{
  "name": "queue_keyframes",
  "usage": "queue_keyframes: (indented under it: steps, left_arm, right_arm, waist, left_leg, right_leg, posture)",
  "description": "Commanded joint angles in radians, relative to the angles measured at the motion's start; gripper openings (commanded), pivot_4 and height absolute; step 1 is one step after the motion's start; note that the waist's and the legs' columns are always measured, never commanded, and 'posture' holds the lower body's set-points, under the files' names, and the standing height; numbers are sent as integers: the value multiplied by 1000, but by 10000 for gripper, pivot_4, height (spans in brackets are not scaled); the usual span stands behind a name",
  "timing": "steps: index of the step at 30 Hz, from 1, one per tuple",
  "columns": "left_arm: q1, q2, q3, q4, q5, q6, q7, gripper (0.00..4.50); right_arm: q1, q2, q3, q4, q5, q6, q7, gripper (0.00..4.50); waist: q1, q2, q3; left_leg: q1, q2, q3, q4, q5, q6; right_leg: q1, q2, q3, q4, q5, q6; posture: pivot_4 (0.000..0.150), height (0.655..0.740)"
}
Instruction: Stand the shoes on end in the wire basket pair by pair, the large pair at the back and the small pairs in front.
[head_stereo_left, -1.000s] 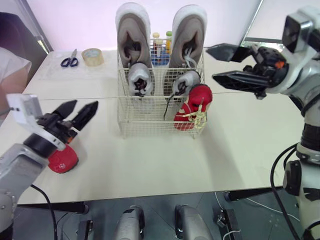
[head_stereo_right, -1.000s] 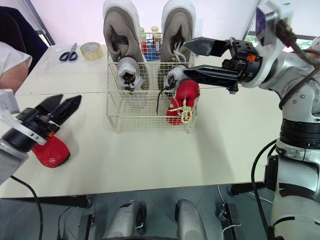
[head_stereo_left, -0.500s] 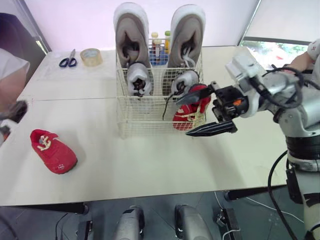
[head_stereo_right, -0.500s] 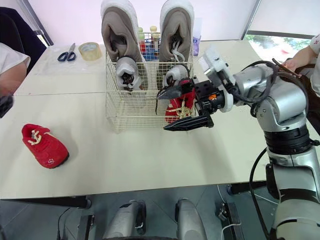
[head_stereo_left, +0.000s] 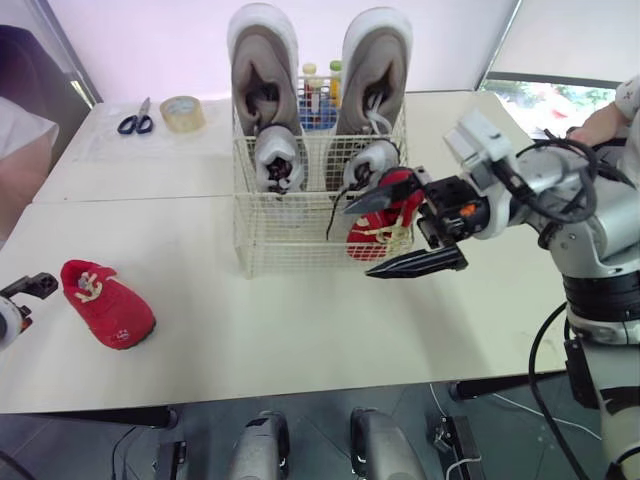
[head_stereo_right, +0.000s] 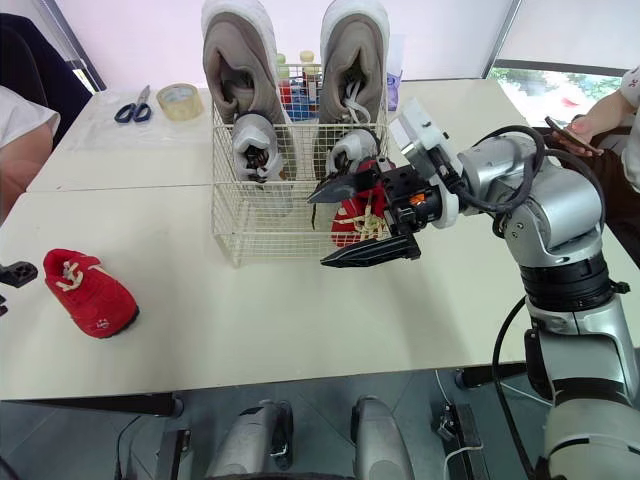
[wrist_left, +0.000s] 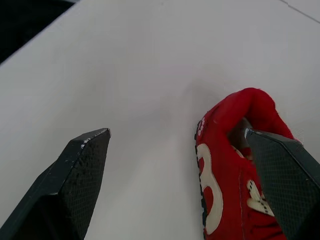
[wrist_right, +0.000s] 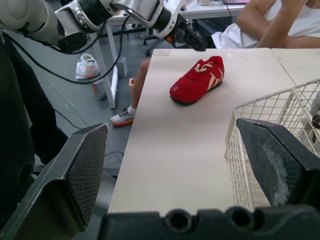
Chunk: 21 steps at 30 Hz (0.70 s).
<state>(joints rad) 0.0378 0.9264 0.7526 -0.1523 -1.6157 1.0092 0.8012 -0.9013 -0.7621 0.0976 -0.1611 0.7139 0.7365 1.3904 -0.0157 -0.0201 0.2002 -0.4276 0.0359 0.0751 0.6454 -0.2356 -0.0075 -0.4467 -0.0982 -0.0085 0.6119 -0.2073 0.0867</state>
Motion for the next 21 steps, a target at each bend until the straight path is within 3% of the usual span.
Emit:
queue_keyframes:
  steps: [1, 2, 5, 12, 21]
  left_arm:
    - [-71, -16, -75, 76, 63, -15, -23, 44410]
    - [-95, -26, -94, 106, 75, -11, -27, 44410]
    - [-143, -37, -121, 163, 110, 5, -25, 36087]
    - [-181, -55, -118, 172, 157, 28, -24, 376]
    - [-198, -31, -31, 12, 225, -8, -57, 376]
  right_arm:
    - [4, 3, -35, -51, 14, 7, -40, 45000]
    - [8, 2, -38, -58, 16, 10, -48, 45000]
    - [18, -7, -52, -79, 26, 25, -71, 45000]
    - [35, -23, -67, -94, 26, 33, -96, 45000]
    - [17, -21, -54, -39, -7, 5, -82, 45000]
  waist:
    - [1, 0, 0]
    - [2, 0, 0]
    - [0, -2, -1]
    - [-4, -3, -2]
    - [-2, -4, -2]
  left_leg:
    - [0, 0, 0, 0, 0, 0]
    - [0, 0, 1, 0, 0, 0]
    - [0, 0, 1, 1, 0, 0]
    - [0, 1, 2, 0, 0, 0]
    - [0, 1, 2, 1, 0, 0]
  right_leg:
    - [0, 0, 0, 0, 0, -1]
    - [0, 0, 0, 0, 1, -1]
    - [0, 0, 0, 0, 1, -1]
    - [-1, 0, 0, 0, 1, -1]
    - [-1, -1, 0, 0, 2, -2]
  posture:
    - [1500, 7400]
    - [1500, 7400]
    - [1500, 7400]
    - [1500, 7400]
    - [1500, 7400]
